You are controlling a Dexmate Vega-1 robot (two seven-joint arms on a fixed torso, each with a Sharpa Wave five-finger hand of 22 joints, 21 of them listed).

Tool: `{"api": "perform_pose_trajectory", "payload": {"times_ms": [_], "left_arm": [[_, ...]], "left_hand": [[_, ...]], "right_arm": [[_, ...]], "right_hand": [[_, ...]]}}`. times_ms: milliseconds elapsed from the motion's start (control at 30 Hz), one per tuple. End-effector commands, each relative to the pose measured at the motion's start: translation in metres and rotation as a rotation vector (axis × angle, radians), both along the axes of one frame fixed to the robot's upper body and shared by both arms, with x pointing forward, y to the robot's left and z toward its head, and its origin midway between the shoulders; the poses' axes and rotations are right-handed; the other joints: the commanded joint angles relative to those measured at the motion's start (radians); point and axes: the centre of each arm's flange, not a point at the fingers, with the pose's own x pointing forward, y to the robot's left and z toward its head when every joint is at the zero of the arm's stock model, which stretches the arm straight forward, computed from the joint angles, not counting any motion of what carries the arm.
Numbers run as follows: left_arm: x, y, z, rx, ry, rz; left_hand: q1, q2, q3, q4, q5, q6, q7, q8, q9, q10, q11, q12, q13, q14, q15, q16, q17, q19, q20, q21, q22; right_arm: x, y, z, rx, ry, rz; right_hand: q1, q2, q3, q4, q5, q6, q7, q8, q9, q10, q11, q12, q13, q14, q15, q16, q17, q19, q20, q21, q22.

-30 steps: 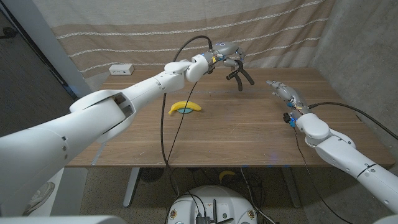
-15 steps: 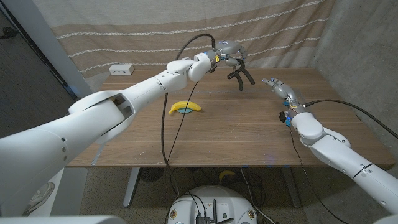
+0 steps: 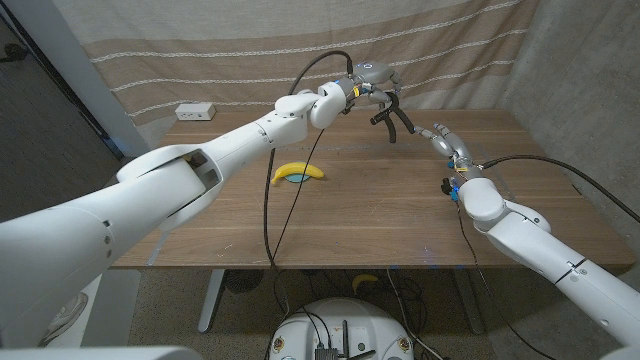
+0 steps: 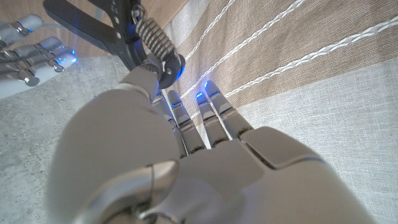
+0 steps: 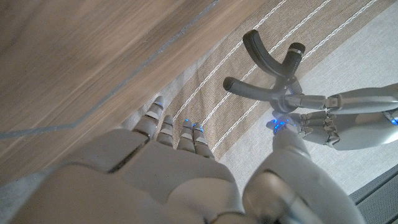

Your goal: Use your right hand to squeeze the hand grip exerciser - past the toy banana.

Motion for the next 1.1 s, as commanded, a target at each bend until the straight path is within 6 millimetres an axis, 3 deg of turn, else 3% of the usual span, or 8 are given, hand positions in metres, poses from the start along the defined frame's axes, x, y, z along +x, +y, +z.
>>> {"api": "perform_pose_trajectory", "payload": {"times_ms": [33,333,800,1100], "left_arm": [[-0.001,-0.014,0.005,-0.033,0.027,0.009],[-0.003,-0.024,0.007,-0.034,0.056,0.043],[-0.009,-0.033,0.011,-0.018,0.115,0.083],[-0.016,-0.038,0.014,-0.006,0.123,0.108]], "left_hand": [[-0.017,0.006,0.010,0.002,0.006,0.037,0.039,0.175,0.310,-0.003,-0.002,0.000,0.002,-0.006,-0.157,-0.001,0.002,-0.005,0.001,0.003,0.005],[-0.018,0.004,0.014,0.002,0.007,0.038,0.041,0.179,0.312,-0.009,0.003,-0.003,0.002,-0.010,-0.151,-0.003,0.001,-0.011,0.005,0.002,0.005],[-0.020,-0.001,0.020,0.000,0.009,0.039,0.047,0.185,0.314,-0.013,0.007,-0.004,0.001,-0.019,-0.142,-0.006,0.000,-0.017,0.012,0.002,0.005],[-0.020,-0.001,0.025,-0.001,0.011,0.037,0.051,0.188,0.318,-0.016,0.013,-0.004,0.001,-0.025,-0.138,-0.006,0.000,-0.021,0.016,0.003,0.005]], "right_arm": [[-0.002,0.014,0.003,-0.033,-0.033,-0.123],[0.000,0.025,0.007,-0.067,-0.065,-0.152],[-0.001,0.037,0.012,-0.115,-0.105,-0.211],[-0.005,0.044,0.017,-0.123,-0.137,-0.229]], "right_hand": [[-0.008,-0.007,-0.004,-0.001,0.007,-0.004,0.002,0.002,0.001,-0.008,0.000,0.003,0.001,-0.006,0.002,-0.002,0.003,-0.010,0.006,-0.004,0.001],[-0.009,-0.012,-0.007,0.000,0.008,-0.004,0.001,0.006,0.001,-0.009,0.004,0.006,0.001,-0.012,0.005,-0.001,0.002,-0.011,0.006,-0.002,0.001],[-0.008,-0.032,-0.023,0.002,0.013,-0.024,0.007,0.008,0.000,-0.062,0.031,0.005,0.001,-0.081,0.028,-0.010,-0.004,-0.089,0.030,-0.013,0.000],[-0.007,-0.034,-0.027,0.004,0.015,-0.026,0.012,0.010,0.000,-0.072,0.038,0.007,0.001,-0.097,0.034,-0.010,-0.006,-0.115,0.035,-0.016,-0.001]]}}
